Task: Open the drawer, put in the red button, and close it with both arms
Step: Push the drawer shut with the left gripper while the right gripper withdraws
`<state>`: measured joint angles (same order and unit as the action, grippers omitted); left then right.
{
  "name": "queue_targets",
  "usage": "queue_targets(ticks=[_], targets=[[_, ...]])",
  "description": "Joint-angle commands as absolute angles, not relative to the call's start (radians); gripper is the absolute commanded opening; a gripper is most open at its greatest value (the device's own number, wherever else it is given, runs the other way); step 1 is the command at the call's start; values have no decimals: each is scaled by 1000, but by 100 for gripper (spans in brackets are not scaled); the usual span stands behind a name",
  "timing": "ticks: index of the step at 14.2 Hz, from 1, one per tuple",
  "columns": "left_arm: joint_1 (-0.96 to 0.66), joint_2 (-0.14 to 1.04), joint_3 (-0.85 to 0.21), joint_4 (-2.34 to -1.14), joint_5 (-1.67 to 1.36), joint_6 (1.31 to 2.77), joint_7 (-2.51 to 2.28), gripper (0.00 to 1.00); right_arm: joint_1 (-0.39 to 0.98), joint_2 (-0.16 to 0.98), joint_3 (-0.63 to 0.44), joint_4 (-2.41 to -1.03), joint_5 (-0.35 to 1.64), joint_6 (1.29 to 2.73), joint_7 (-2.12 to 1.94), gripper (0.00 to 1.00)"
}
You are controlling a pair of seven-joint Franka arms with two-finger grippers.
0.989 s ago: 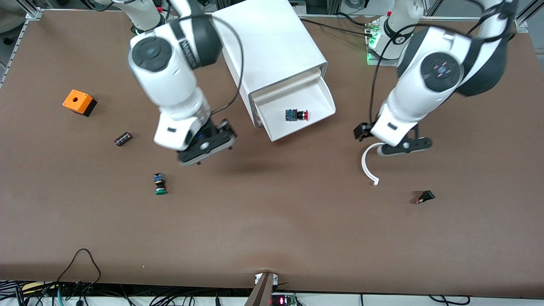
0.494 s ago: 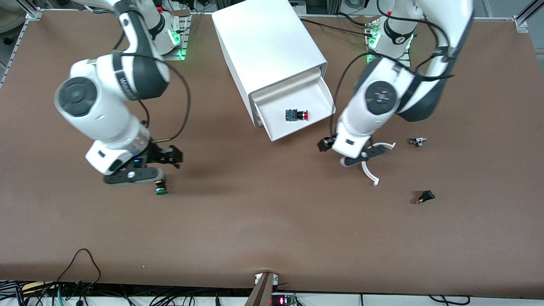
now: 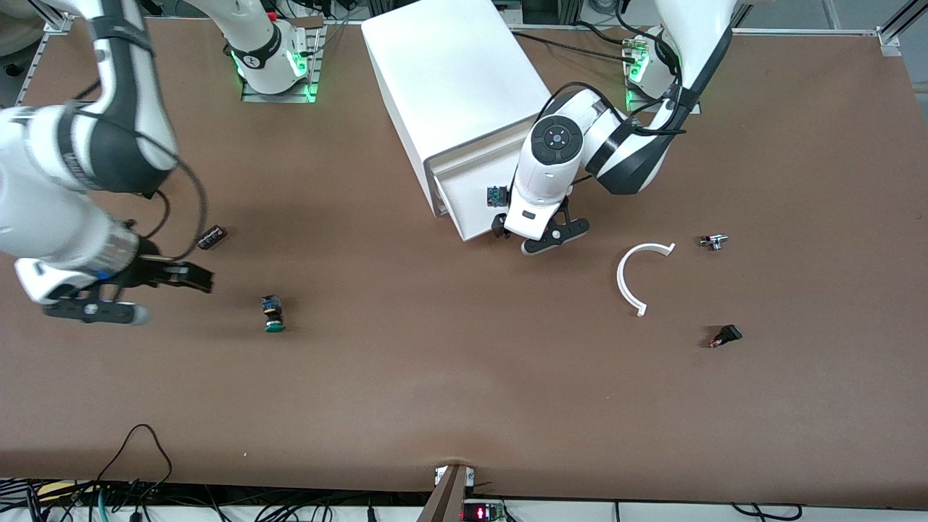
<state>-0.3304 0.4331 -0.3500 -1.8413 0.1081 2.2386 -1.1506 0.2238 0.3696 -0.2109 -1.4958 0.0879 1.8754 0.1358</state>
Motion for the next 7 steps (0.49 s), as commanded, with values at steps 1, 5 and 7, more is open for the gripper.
queue_targets(ticks=[1, 5, 7], targets=[[-327, 425, -347, -1873, 133, 2279, -1169, 100, 109, 296, -99, -1531, 77, 1864, 138, 100], [-330, 420, -389, -1890, 132, 2269, -1193, 100, 33, 187, -29, -1607, -10, 1870, 83, 100], [-330, 417, -422, -1910, 132, 2263, -1238, 100, -44, 155, 35, -1624, -44, 1868, -33, 100]])
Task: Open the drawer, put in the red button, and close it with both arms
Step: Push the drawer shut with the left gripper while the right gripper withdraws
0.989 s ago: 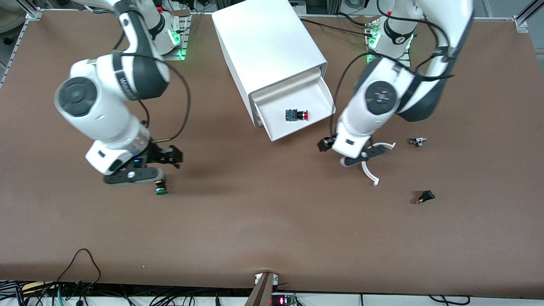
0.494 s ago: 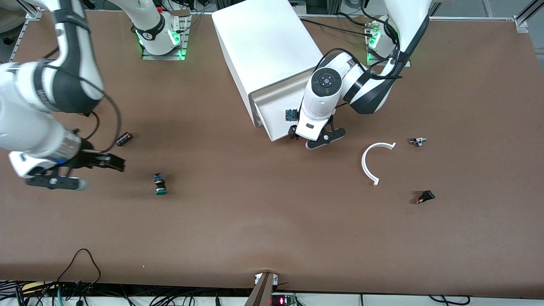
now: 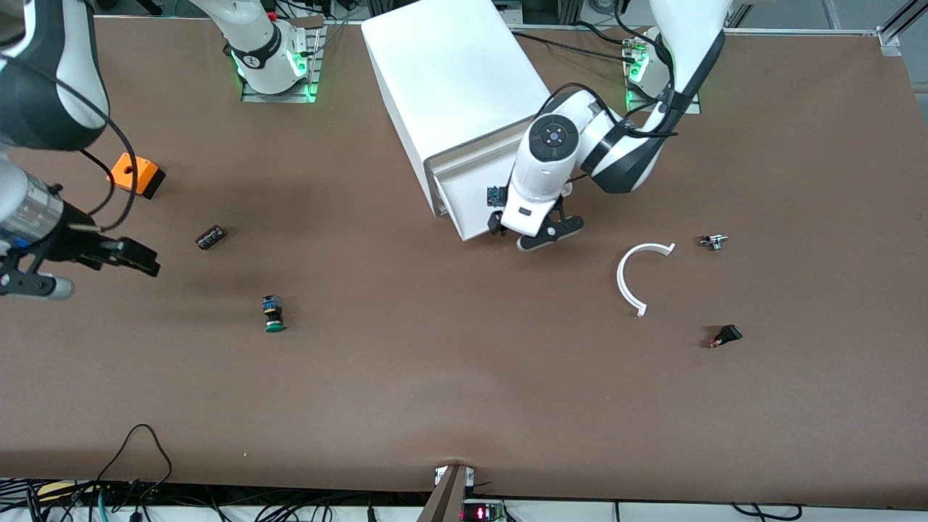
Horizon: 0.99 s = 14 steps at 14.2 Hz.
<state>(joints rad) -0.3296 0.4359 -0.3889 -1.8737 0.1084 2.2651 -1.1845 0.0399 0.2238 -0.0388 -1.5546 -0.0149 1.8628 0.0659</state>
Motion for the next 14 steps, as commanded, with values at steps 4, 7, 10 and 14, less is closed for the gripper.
queue_targets(ticks=[4, 7, 10, 14], targets=[[-327, 413, -488, -1928, 121, 2206, -1267, 100, -118, 118, 49, -1625, -41, 1879, -332, 100], [-316, 413, -537, -1928, 112, 2198, -1301, 100, -150, 80, 58, -1623, -32, 1876, -426, 100], [-318, 413, -558, -1928, 71, 2191, -1301, 100, -150, 64, 52, -1605, -31, 1826, -428, 100], [-327, 420, -560, -1928, 66, 2189, -1293, 100, -150, 74, 57, -1585, -29, 1792, -417, 100]])
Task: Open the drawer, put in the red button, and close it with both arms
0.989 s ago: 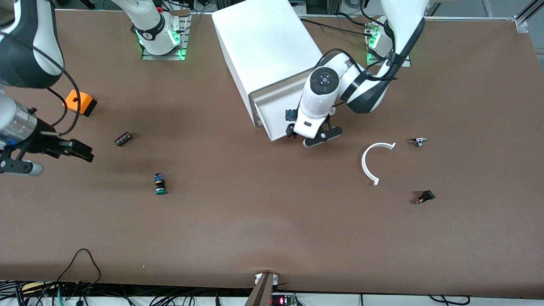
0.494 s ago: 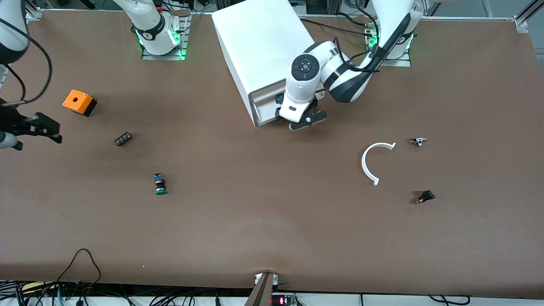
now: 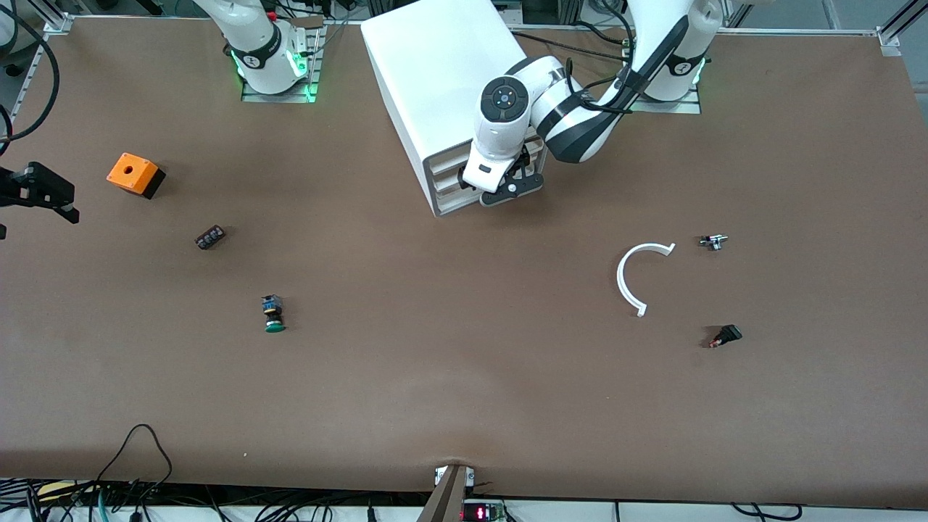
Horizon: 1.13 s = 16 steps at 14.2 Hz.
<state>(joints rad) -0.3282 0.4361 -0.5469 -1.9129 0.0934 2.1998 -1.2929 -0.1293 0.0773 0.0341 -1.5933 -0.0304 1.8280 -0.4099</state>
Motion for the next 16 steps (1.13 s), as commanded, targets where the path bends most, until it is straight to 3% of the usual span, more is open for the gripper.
queue_targets(ticks=[1, 8, 16], targets=[[-327, 420, -560, -1928, 66, 2189, -1292, 100, -150, 72, 55, -1583, -29, 1772, -413, 100], [-307, 422, -557, -1911, 66, 2169, -1263, 100, -152, 71, 46, -1583, -32, 1755, -411, 100], [-60, 420, -535, -1714, 95, 1959, -805, 100, -152, 29, 29, -1577, -28, 1683, -434, 100]])
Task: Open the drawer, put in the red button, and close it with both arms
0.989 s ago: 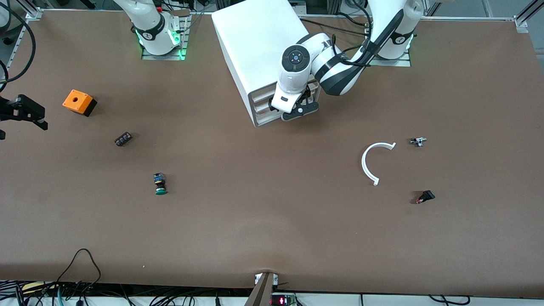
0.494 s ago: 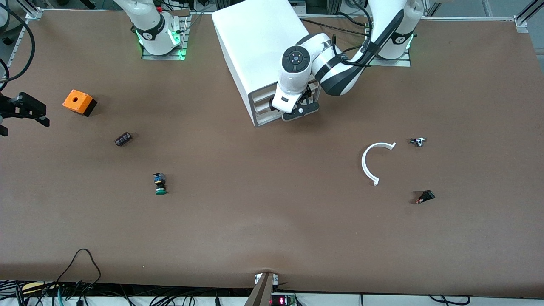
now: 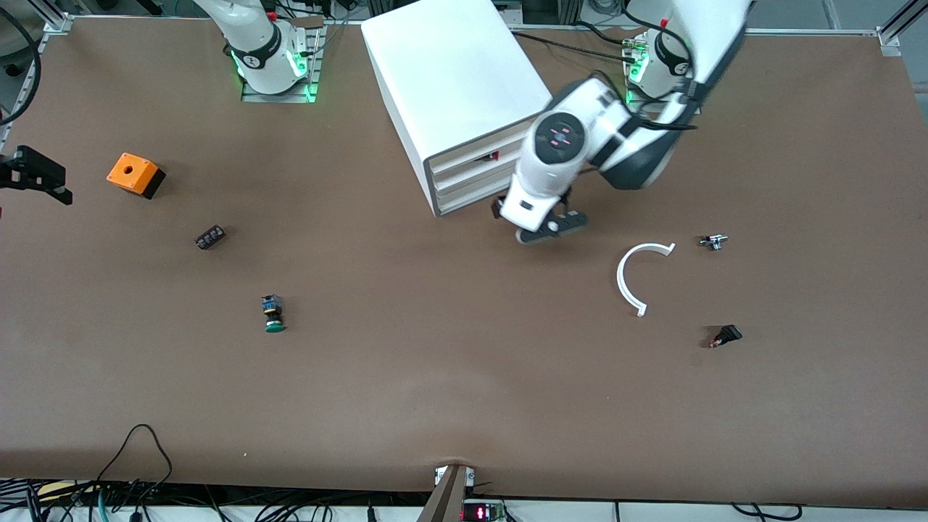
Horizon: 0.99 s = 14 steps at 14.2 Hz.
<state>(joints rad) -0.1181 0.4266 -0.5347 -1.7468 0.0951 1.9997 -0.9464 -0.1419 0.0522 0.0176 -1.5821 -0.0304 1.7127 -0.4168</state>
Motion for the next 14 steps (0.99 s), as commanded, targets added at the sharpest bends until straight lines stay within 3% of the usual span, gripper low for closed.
queue_targets(ticks=[1, 4, 6, 11, 12, 14], targets=[[-23, 420, -534, -1712, 95, 1959, -723, 100, -152, 28, 29, -1577, -28, 1681, -427, 100], [76, 413, -534, -1703, 179, 1948, -508, 100, -146, 26, 37, -1577, -26, 1675, -423, 100], [124, 408, -535, -1645, 227, 1899, -369, 100, -71, 17, 11, -1582, -31, 1674, -420, 100], [196, 407, -535, -1425, 241, 1622, -95, 100, -40, 17, -61, -1575, -28, 1674, -429, 100], [198, 393, -523, -1407, 220, 1608, -65, 100, -40, 18, -61, -1574, -26, 1674, -425, 100], [148, 275, -398, -1451, 152, 1591, -54, 100, -29, 17, -61, -1575, -29, 1675, -410, 100]])
